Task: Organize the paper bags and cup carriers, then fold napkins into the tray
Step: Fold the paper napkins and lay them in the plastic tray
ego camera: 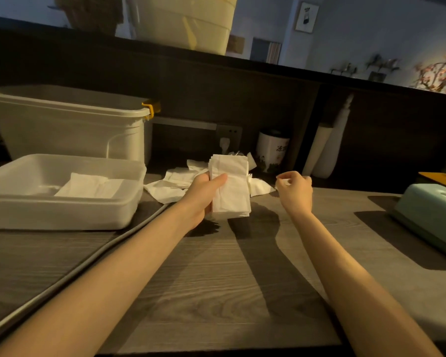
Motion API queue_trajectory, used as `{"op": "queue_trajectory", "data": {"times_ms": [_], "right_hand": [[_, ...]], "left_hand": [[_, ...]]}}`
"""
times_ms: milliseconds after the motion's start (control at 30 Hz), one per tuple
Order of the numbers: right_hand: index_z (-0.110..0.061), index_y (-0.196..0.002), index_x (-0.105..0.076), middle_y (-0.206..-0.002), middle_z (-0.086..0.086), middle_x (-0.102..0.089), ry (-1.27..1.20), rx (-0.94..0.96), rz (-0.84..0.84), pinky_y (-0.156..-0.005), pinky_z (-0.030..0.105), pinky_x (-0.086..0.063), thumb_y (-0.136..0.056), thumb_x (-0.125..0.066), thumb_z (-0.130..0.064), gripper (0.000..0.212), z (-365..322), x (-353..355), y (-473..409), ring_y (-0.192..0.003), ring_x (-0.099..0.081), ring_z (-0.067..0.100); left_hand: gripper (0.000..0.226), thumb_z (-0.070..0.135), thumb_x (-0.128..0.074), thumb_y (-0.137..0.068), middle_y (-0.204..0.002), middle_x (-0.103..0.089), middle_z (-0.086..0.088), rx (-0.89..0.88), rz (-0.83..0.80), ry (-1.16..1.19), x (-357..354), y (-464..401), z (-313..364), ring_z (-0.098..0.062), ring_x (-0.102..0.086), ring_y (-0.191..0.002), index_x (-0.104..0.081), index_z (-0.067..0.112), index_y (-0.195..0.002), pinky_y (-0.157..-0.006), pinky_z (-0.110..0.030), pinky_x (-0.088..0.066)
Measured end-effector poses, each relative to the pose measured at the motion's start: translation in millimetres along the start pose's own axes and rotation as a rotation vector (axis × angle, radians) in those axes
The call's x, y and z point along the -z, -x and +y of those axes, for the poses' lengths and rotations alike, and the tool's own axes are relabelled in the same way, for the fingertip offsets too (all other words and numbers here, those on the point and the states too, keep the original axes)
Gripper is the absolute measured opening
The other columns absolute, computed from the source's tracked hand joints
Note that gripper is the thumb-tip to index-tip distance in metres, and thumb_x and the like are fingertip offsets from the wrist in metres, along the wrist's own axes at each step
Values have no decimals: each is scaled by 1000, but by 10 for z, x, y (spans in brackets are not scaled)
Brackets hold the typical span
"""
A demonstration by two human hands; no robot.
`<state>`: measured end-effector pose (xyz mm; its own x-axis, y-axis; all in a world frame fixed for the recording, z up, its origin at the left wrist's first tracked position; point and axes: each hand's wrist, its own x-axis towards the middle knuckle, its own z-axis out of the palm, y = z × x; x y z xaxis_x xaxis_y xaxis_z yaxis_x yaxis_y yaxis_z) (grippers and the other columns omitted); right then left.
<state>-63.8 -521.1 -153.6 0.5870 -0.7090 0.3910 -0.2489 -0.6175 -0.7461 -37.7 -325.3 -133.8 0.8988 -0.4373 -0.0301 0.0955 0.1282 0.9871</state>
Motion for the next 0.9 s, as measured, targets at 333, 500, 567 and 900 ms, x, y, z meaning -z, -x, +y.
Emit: {"op": "queue_trajectory", "data": {"times_ms": [333,500,567,900], "right_hand": [[-15,-137,-48,-142,13,-39,286,-70,-257,-101,42,-42,-97,-48,-24,41,412,-85,-333,-122,-46,32],[-6,-125,-58,-130,13,-52,140,27,21,-89,32,-43,-96,-48,-13,32,339,-61,-266,-113,-53,28],[-7,-118,-64,-122,11,-58,54,118,107,-83,24,-40,-95,-50,-12,27,218,11,-238,-106,-56,22],[-18,-99,-63,-107,-2,-58,-756,141,-253,-69,20,-56,-89,-59,-7,16,-639,144,337,-95,-63,13]], "left_hand": [[14,25,-48,-96,-100,-59,4,24,24,9,85,-154,-65,-16,-58,-95,-48,22,-110,-87,-37,-48],[13,23,-48,-96,-97,-59,4,23,67,31,170,-182,-87,-14,-57,-89,-48,20,-109,-76,-32,-49],[21,23,-48,-96,-104,-59,2,24,91,45,198,-189,-89,-17,-57,-97,-48,17,-117,-80,-35,-49],[25,22,-48,-96,-102,-59,-5,71,188,136,314,-126,-103,-23,-58,-97,-46,15,-120,-84,-40,-49]]}}
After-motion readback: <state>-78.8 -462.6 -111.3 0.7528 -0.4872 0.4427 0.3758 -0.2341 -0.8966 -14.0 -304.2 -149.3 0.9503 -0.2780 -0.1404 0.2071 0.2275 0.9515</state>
